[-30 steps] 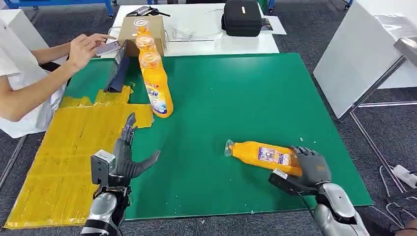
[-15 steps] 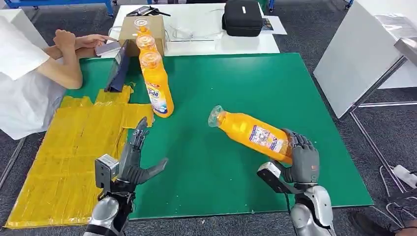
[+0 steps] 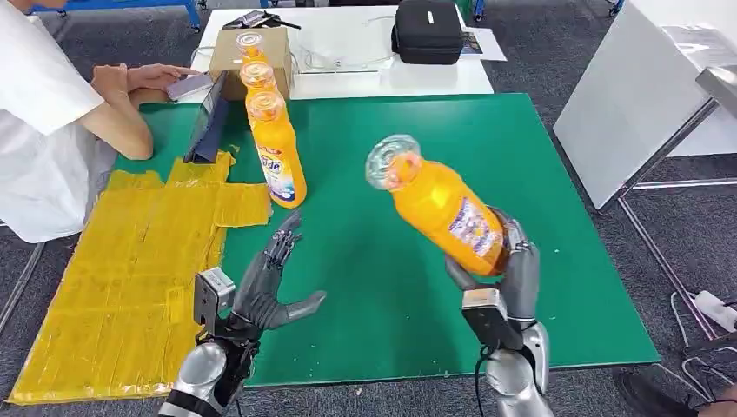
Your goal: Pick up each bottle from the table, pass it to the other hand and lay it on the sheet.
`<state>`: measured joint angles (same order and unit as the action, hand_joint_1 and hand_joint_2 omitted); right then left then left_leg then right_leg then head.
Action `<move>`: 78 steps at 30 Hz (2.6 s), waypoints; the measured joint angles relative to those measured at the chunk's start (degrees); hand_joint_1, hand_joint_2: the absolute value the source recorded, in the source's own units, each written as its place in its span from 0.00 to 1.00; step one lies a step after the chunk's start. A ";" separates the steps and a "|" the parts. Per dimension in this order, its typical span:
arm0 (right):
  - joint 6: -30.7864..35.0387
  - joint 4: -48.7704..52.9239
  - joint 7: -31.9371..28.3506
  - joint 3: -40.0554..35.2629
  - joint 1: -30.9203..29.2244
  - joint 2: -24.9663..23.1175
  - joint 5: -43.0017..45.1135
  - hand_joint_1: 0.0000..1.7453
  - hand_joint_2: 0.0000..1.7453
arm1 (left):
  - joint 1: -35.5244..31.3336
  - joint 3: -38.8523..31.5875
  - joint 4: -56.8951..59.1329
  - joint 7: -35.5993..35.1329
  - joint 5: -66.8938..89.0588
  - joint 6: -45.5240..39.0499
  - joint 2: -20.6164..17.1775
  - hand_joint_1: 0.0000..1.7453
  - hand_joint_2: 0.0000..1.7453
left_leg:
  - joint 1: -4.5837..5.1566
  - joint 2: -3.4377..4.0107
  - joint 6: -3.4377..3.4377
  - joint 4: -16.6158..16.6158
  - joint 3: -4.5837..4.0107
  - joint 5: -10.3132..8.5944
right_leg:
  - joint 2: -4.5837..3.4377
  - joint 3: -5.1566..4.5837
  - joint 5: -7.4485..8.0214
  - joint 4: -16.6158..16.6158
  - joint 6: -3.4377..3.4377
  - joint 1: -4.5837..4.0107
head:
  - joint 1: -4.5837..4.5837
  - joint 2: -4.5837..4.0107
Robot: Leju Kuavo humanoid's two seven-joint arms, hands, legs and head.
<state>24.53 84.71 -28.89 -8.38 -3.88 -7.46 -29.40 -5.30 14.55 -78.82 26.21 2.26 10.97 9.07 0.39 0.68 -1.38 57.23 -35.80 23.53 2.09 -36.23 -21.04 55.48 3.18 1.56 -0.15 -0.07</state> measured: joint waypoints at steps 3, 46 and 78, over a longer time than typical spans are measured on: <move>-1.42 -2.08 -0.84 -2.05 -0.84 -1.28 2.12 1.00 1.00 | -0.89 0.73 0.86 -0.18 -1.41 0.75 -0.07 0.00 1.00 | -0.01 0.00 0.01 0.00 0.00 -0.01 | 0.00 0.00 0.00 0.01 -0.01 -0.01 | 0.00 0.00; -8.68 -32.62 -0.97 -17.57 -10.86 -9.50 6.96 1.00 1.00 | -3.79 3.79 4.42 -0.57 -5.30 -1.20 -1.05 0.00 1.00 | -0.02 0.01 0.02 0.00 0.00 -0.02 | 0.00 -0.03 0.01 0.02 -0.02 -0.01 | 0.00 0.00; -8.25 -34.17 -0.36 -17.04 -11.15 -9.19 5.97 1.00 1.00 | -3.75 3.64 5.32 0.96 -4.84 -3.07 -0.94 1.00 1.00 | -0.02 0.03 0.02 0.01 0.00 -0.02 | 0.00 -0.05 0.01 0.02 -0.02 -0.01 | 0.00 0.00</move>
<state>16.28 50.53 -29.24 -25.42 -15.03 -16.65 -23.43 -9.06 18.18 -73.51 27.17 -2.58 7.89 8.13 0.37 0.71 -1.36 57.24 -35.79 23.51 2.09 -36.28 -21.03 55.49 3.16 1.55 -0.15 -0.07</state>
